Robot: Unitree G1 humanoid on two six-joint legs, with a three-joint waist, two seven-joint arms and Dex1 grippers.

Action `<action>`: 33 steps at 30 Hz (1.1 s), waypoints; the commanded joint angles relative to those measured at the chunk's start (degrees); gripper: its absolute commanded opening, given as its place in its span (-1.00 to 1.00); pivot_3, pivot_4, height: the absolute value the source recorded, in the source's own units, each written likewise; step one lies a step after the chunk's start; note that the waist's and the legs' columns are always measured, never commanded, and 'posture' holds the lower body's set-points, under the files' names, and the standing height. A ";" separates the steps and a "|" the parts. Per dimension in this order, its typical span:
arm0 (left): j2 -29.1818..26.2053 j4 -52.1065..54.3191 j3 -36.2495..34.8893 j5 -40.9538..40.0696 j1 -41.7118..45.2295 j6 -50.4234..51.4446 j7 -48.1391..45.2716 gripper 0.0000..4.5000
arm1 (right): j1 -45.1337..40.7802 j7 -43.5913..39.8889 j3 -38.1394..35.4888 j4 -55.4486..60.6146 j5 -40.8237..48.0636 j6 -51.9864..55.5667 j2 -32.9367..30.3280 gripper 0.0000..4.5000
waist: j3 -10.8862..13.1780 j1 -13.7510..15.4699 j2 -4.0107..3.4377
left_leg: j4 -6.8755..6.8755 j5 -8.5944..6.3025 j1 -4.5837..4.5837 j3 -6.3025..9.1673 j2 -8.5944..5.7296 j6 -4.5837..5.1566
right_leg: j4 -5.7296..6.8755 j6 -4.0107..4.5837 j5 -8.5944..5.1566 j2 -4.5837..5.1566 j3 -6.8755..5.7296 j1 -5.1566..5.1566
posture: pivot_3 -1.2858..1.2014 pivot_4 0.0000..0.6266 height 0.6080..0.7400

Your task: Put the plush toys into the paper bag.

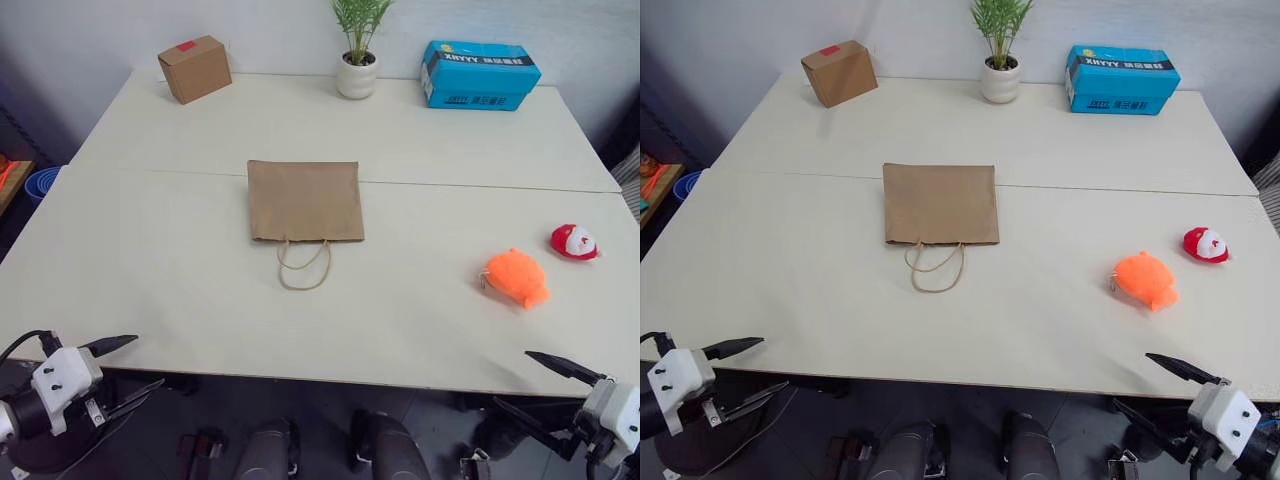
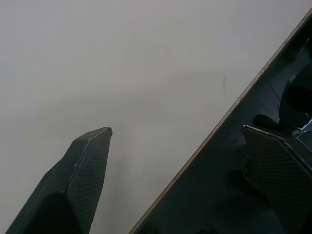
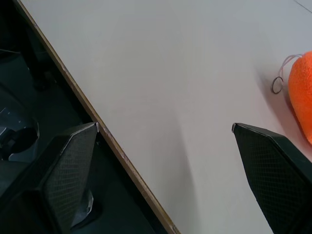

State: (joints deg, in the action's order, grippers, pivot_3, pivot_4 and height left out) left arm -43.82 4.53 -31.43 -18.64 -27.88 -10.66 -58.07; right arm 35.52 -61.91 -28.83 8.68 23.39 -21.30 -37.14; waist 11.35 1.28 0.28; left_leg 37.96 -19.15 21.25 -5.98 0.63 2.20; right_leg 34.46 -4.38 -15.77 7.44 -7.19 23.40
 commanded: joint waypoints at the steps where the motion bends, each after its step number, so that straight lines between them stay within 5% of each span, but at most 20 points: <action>1: -1.00 3.02 -0.82 -0.72 0.75 0.92 0.52 0.99 | -0.96 1.41 0.66 2.23 0.84 -0.22 0.94 1.00 | 0.00 0.00 0.00 | 0.00 0.00 0.00 0.00 0.01 0.00 | 0.00 0.00 0.00 0.00 0.00 0.00 | 0.03 -0.52 1.00; 5: -3.92 10.46 5.50 -8.04 14.77 15.19 3.32 0.99 | -7.50 8.73 4.42 12.16 5.76 6.06 4.25 1.00 | 0.02 0.26 -0.04 | 0.05 0.08 -0.01 0.03 0.02 -0.05 | 0.14 0.02 0.01 0.00 0.00 0.00 | 0.03 -0.52 1.00; 10: -3.72 8.62 19.35 -2.10 33.96 17.64 3.64 0.99 | -12.08 13.03 9.00 16.96 4.20 9.89 5.82 1.00 | -0.08 0.24 -0.16 | 0.15 0.33 -0.02 -0.04 -0.01 -0.50 | 0.33 -0.01 0.04 -0.01 0.01 -0.02 | 0.03 -0.52 1.00; 20: 7.85 -19.42 41.05 22.43 61.55 -5.23 9.35 0.99 | -16.26 18.10 14.71 17.45 -0.70 10.84 8.72 1.00 | -0.14 0.09 -0.05 | 0.23 0.50 -0.08 -0.73 0.10 -0.12 | 0.53 -0.22 0.15 -0.81 0.07 0.11 | 0.03 -0.52 1.00; 27: 10.40 -26.44 41.16 20.14 66.05 -9.26 6.23 0.17 | -13.19 19.98 15.12 19.54 -1.63 11.33 9.43 1.00 | -0.14 -0.03 -0.02 | 0.27 0.48 -0.04 -0.87 0.20 -0.09 | 0.56 -0.22 0.15 -0.81 0.49 0.24 | 0.03 -0.52 1.00; 31: 10.03 -25.86 42.07 16.67 67.40 -3.34 -2.16 -0.40 | -10.75 19.08 16.47 21.44 -0.54 13.16 8.62 1.00 | -0.15 -0.02 -0.01 | 0.35 0.47 -0.05 -0.88 0.21 -0.08 | 0.61 -0.22 0.15 -0.85 0.52 0.23 | 0.03 -0.52 1.00; 33: 10.68 -24.19 41.55 13.81 68.78 1.58 -5.04 -0.70 | -11.34 19.68 17.54 22.80 0.76 15.85 8.50 0.83 | -0.15 -0.02 0.00 | 0.42 0.47 -0.04 -0.88 0.21 -0.06 | 0.64 -0.22 0.15 -0.86 0.54 0.23 | 0.03 -0.52 1.00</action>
State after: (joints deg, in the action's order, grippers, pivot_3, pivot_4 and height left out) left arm -33.25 -22.51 10.74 -1.82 38.55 -11.78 -61.03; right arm 24.60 -42.61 -11.50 28.16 22.19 -6.79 -28.26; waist 11.20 1.26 0.28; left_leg 38.44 -18.68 21.21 -6.86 0.85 2.15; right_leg 35.14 -4.60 -15.62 6.58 -6.63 23.63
